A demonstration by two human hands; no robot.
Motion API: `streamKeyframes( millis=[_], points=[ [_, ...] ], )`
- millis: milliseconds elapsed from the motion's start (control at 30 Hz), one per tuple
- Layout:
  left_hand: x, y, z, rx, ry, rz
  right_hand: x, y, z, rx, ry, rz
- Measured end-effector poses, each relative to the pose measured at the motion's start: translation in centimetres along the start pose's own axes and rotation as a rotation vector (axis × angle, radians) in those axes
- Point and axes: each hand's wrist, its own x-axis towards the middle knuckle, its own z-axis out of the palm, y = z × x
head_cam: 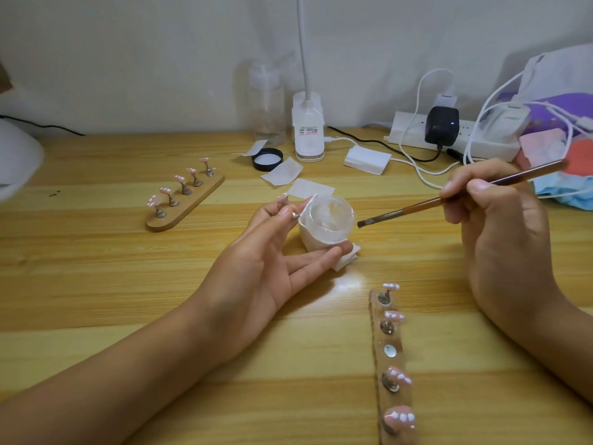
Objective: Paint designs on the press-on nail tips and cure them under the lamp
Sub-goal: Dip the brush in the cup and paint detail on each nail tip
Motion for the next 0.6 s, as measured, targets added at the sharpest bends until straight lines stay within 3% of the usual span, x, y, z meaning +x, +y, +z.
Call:
streamKeyframes(
  millis=[300,600],
  points=[
    [-0.2,0.1,-0.3,-0.041,-0.012,-0.041,0.6,0.2,-0.3,0.214,0.061,0.162],
    [0.1,0.2,-0.5,-0.002,-0.019,-0.076,1.1,0.4,-0.3,0.333,-0.040,0.366]
  ],
)
